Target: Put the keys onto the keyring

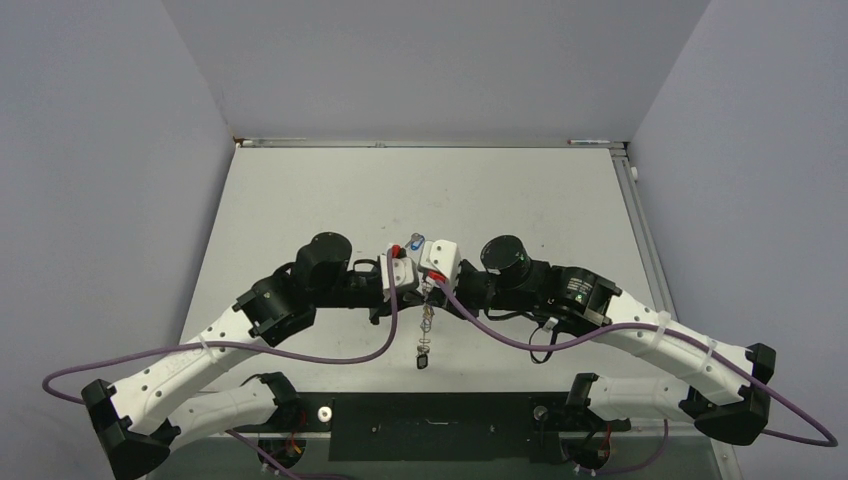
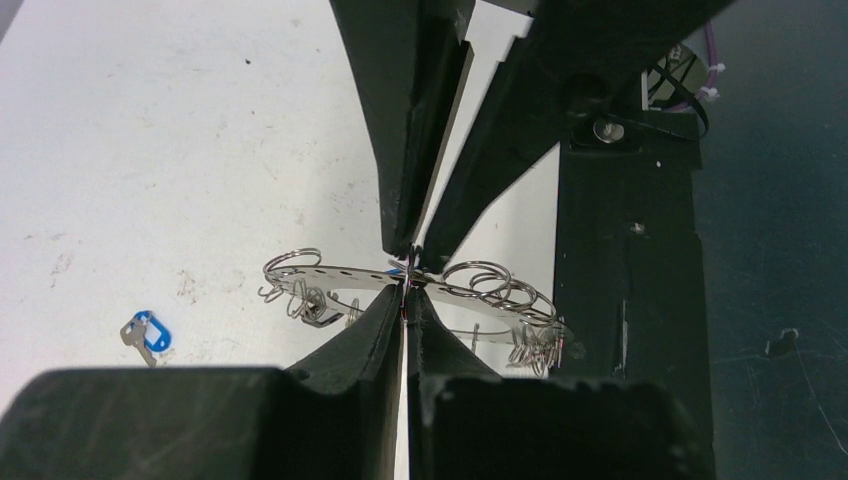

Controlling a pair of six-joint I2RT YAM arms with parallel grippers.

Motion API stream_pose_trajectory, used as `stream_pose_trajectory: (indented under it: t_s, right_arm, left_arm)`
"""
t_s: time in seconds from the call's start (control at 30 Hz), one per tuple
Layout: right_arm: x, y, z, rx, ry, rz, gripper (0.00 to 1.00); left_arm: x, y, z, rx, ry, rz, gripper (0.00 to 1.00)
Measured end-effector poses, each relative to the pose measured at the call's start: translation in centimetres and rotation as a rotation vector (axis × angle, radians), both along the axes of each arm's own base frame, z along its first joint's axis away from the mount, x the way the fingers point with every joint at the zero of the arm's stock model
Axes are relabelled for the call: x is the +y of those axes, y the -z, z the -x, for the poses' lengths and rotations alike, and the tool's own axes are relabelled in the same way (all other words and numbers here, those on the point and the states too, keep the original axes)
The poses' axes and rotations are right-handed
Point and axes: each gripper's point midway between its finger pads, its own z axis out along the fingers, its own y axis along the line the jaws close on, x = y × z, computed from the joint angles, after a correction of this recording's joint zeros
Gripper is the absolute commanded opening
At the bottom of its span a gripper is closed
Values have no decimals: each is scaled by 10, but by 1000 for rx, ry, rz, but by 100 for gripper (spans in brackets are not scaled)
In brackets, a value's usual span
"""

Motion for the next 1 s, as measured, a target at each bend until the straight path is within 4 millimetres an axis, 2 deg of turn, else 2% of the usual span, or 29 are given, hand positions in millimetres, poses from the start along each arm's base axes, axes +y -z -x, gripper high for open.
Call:
stream_pose_trajectory:
  t_s: [0.1, 0.2, 0.3, 0.43, 0.57, 0.63, 0.73, 0.9, 1.0]
  right_arm:
    - [5, -9, 0, -16, 6, -49, 41]
    - [1, -32, 0, -62, 25, -153, 51]
    - [-15, -65, 5, -126, 47, -294, 52]
    - [-35, -107, 12, -199, 68, -467, 52]
    - [-45, -128, 13, -239, 92, -561, 51]
    - [-44, -127, 6, -245, 126, -581, 51]
    - [-45, -112, -11, -244, 220, -571, 52]
    - [-48, -88, -60, -206, 528, -540, 60]
    - [-46, -66, -86, -173, 692, -497, 62]
  left_arm:
    - [1, 7, -1, -12, -17, 30, 0]
    - [4, 12, 1, -9, -38, 71, 0]
    - [4, 7, 3, -12, -52, 142, 0]
    - [3, -12, 5, -27, -64, 272, 0]
    - [5, -28, 8, -28, -72, 376, 0]
    - [7, -35, 8, -28, -77, 413, 0]
    - [11, -43, 6, -35, -96, 441, 0]
    - [29, -44, -2, -70, -176, 430, 0]
    - [44, -45, -6, -107, -239, 425, 0]
